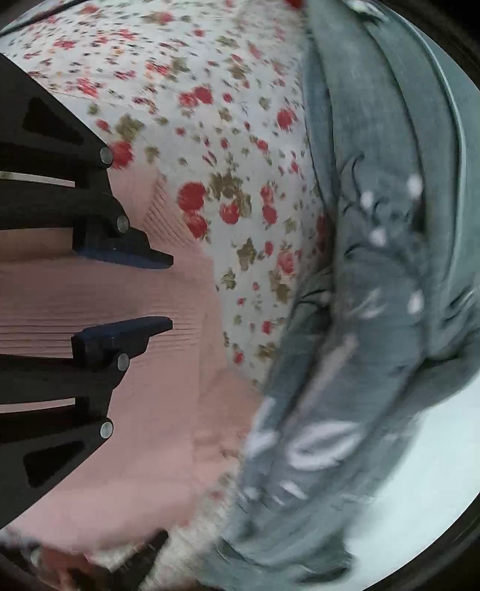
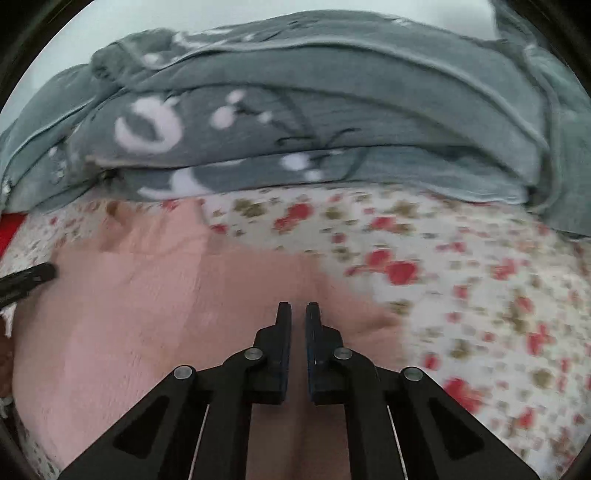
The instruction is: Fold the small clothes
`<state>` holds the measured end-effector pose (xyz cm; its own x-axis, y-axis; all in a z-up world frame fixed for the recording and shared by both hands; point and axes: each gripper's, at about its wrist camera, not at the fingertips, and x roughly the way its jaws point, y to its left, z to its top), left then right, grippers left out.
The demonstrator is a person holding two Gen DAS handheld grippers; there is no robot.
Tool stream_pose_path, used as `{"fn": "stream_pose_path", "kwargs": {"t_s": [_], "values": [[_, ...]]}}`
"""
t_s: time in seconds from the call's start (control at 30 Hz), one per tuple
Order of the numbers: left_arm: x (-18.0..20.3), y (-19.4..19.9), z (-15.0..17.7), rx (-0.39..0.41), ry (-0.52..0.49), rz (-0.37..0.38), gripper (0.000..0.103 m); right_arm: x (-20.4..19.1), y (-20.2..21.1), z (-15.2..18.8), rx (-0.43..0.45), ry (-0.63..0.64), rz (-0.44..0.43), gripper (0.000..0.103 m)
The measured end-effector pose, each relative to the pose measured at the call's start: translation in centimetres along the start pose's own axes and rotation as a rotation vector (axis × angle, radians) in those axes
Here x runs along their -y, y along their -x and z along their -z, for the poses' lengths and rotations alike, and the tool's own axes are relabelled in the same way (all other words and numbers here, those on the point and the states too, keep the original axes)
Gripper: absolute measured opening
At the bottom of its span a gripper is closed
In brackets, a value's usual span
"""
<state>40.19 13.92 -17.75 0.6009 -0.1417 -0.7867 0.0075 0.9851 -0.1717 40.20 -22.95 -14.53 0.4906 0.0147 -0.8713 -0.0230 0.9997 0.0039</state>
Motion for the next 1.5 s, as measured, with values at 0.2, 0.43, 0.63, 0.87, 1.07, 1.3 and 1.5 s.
{"fn": "stream_pose_path", "kwargs": {"t_s": [0.2, 0.43, 0.63, 0.87, 1.07, 1.3, 1.5], "values": [[-3.0, 4.3, 3.0, 0.043, 0.024, 0.011, 0.062, 2.4, 6.5, 3.1, 0.069, -0.034, -0.073, 0.066], [-4.6, 2.1, 6.7, -0.08, 0.133, 0.141, 0.068, 4.1, 4.7, 6.2, -0.056, -0.18, -0.224, 0.068], [-3.8, 1.2, 6.7, -0.087, 0.16, 0.205, 0.071, 3.5, 3.1, 6.6, -0.105, -0.263, -0.292, 0.068], [-3.1, -0.1, 5.2, -0.101, 0.206, 0.142, 0.052, 0.9, -0.1, 3.8, -0.114, -0.188, -0.206, 0.076], [-1.7, 3.1, 4.9, -0.038, 0.151, 0.133, 0.021, -0.2, 2.0, 3.2, -0.047, -0.128, -0.249, 0.024], [0.3, 7.9, 5.8, -0.026, 0.152, 0.189, 0.021, 0.2, 8.1, 3.1, 0.027, -0.092, -0.259, 0.021], [1.9, 11.0, 9.9, -0.063, 0.163, 0.227, 0.021, 2.2, 14.3, 6.8, 0.046, -0.072, -0.244, 0.02]]}}
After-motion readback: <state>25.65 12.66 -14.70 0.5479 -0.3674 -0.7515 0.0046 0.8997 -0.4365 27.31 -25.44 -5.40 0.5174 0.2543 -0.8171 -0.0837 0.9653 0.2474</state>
